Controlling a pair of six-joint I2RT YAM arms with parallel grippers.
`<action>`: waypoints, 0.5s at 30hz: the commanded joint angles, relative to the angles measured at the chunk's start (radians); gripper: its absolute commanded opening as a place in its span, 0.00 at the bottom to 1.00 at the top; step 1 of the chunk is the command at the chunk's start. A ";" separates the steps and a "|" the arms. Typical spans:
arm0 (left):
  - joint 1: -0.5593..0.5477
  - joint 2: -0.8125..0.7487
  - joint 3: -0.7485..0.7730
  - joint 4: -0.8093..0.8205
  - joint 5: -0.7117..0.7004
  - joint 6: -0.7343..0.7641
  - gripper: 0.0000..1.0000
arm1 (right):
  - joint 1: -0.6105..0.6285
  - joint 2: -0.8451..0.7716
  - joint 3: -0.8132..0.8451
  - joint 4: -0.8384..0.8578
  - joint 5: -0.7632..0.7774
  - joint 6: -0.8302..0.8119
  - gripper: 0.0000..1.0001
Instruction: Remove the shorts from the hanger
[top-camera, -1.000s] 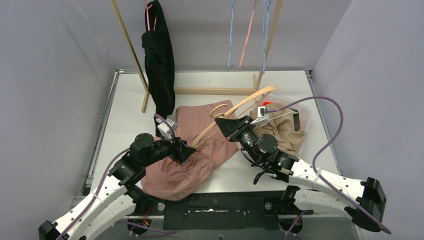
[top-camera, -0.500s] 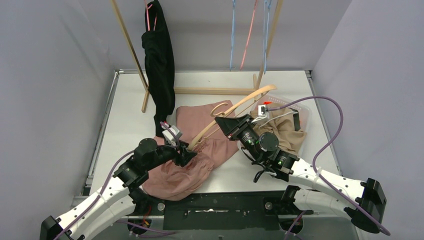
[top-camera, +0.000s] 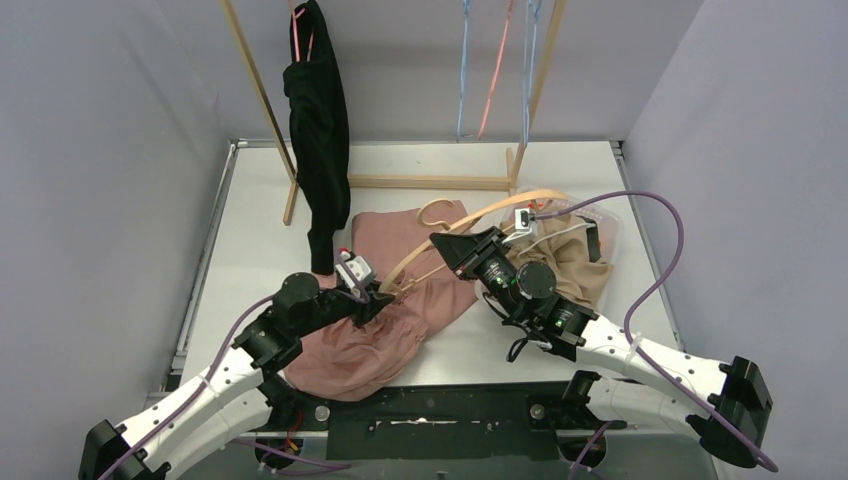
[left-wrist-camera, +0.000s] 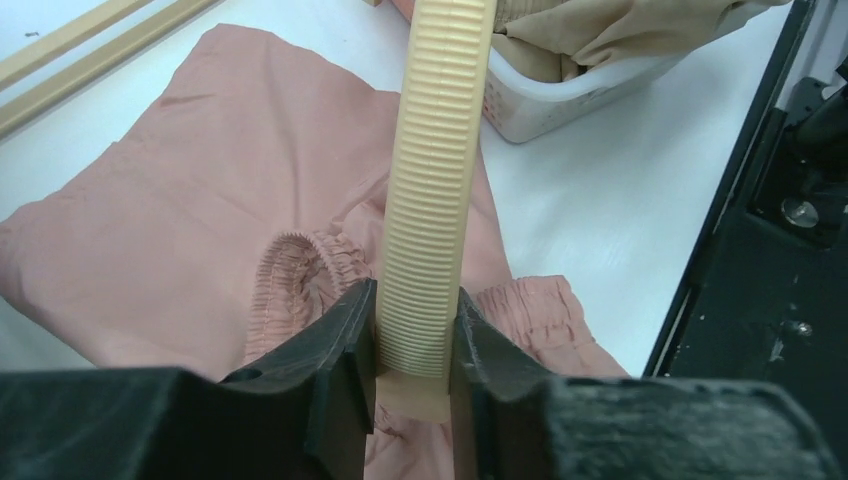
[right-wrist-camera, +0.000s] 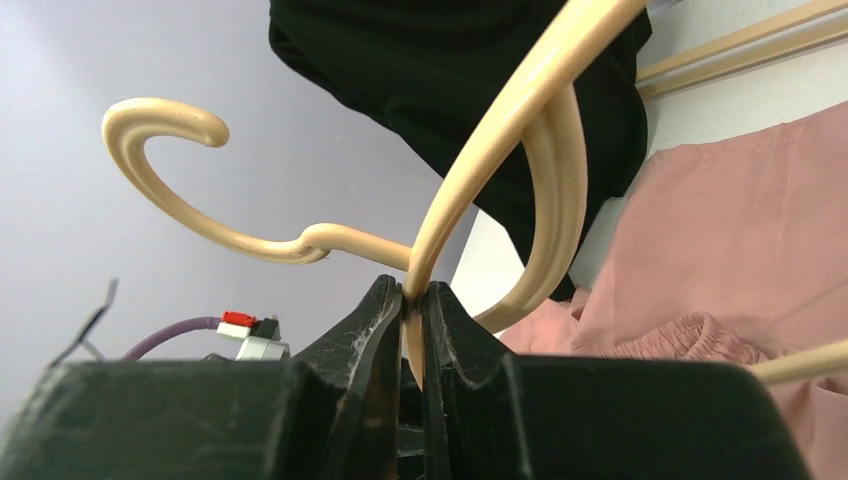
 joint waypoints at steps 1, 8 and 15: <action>0.001 -0.026 0.063 -0.046 -0.024 -0.001 0.10 | -0.010 -0.019 0.011 0.079 -0.011 0.015 0.00; 0.000 -0.126 0.094 -0.113 -0.047 -0.077 0.00 | -0.028 -0.004 0.039 -0.007 -0.013 0.020 0.03; 0.001 -0.125 0.221 -0.353 -0.048 -0.162 0.00 | -0.031 0.041 0.081 -0.051 -0.028 0.007 0.20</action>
